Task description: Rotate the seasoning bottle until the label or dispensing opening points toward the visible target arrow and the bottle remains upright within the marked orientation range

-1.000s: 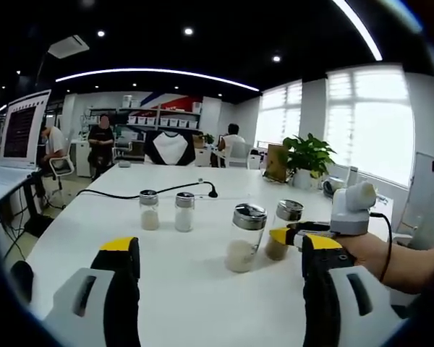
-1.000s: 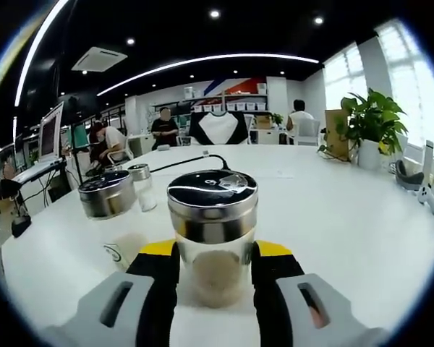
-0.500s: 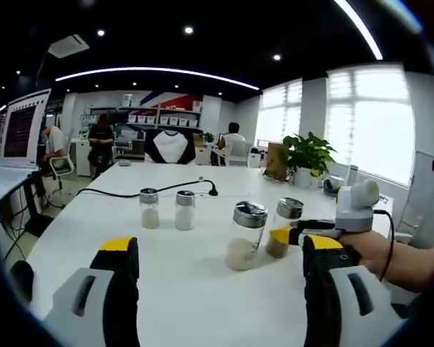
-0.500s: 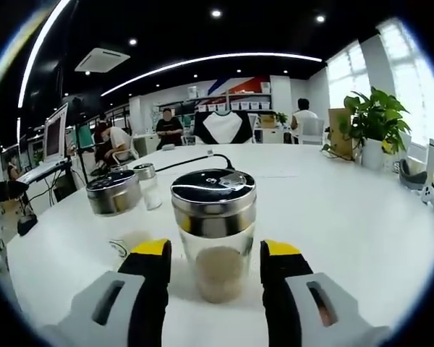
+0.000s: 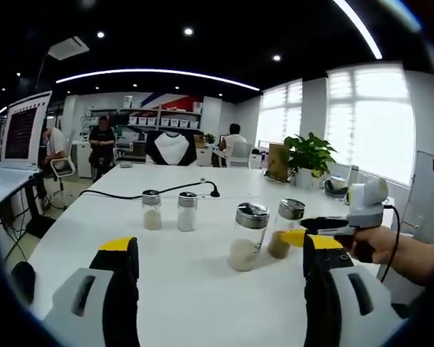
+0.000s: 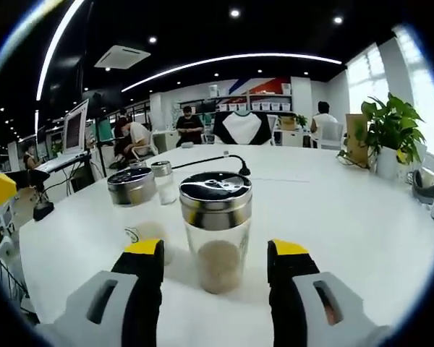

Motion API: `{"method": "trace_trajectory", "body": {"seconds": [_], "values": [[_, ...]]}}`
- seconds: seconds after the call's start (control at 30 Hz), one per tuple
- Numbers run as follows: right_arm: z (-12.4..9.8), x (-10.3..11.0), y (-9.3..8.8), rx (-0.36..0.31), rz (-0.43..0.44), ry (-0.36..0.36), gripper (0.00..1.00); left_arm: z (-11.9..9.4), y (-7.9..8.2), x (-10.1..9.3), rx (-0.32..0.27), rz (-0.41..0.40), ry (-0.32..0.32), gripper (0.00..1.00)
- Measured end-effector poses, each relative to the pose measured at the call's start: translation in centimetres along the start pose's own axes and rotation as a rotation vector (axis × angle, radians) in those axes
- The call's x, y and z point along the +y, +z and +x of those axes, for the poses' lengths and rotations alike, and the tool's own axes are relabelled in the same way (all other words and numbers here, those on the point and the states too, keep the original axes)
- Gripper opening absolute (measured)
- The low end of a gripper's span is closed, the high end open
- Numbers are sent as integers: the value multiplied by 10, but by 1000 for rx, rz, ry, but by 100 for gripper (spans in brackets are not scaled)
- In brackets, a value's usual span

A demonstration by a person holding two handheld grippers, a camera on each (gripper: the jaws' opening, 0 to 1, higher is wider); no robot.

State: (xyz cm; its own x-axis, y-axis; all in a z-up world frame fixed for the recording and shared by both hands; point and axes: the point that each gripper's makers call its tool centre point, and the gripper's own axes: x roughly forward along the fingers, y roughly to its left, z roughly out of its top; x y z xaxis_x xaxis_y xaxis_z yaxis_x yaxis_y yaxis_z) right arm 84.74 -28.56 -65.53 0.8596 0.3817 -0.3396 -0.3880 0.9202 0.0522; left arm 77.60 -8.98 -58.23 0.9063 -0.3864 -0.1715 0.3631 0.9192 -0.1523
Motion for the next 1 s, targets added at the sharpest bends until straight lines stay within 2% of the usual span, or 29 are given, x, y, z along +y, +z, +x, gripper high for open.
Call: {"method": "trace_trajectory", "body": {"seconds": [0.1,0.13,0.2,0.3,0.43,0.53,0.7,0.8,0.87,0.9,1.0], "values": [[0,0,2,13,-33,53,58,-1,0,0,1,0,-2,100],[-1,4,2,13,-36,90,58,-1,-1,0,3,5,0,100],[-1,1,2,15,-18,102,58,-1,-1,-1,7,2,-7,100],[-2,-2,0,26,-64,132,59,-1,-2,-2,12,9,-13,100],[-3,4,3,22,-96,216,58,-1,-3,-1,14,3,-11,100],[-1,2,6,20,-128,235,58,-1,-2,0,14,7,-6,100],[4,3,9,23,-111,301,57,-1,-1,2,14,9,-3,100],[6,6,9,28,-130,341,57,-1,-2,4,16,4,3,100],[6,11,9,34,-116,398,57,-2,-2,5,18,4,6,100],[8,11,11,26,-70,403,57,-2,-2,5,18,3,7,100],[12,9,9,41,-93,417,56,-2,-2,5,18,3,6,100]]}}
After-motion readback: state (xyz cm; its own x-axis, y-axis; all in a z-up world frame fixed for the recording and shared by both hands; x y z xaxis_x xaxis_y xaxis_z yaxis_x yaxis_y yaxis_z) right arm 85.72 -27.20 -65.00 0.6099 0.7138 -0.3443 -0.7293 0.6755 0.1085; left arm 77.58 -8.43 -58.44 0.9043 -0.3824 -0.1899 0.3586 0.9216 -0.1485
